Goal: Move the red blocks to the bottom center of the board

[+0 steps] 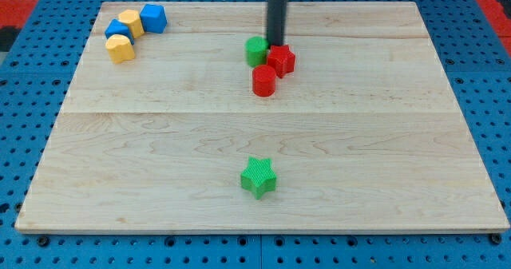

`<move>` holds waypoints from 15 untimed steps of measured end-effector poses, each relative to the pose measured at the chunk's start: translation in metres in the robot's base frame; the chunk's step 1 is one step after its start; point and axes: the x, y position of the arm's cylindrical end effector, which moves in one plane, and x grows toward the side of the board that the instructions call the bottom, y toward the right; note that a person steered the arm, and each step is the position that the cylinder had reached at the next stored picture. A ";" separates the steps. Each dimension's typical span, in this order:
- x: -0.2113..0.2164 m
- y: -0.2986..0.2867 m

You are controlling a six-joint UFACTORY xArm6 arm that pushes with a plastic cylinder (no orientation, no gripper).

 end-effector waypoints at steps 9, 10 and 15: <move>0.014 0.065; 0.035 0.041; 0.161 -0.065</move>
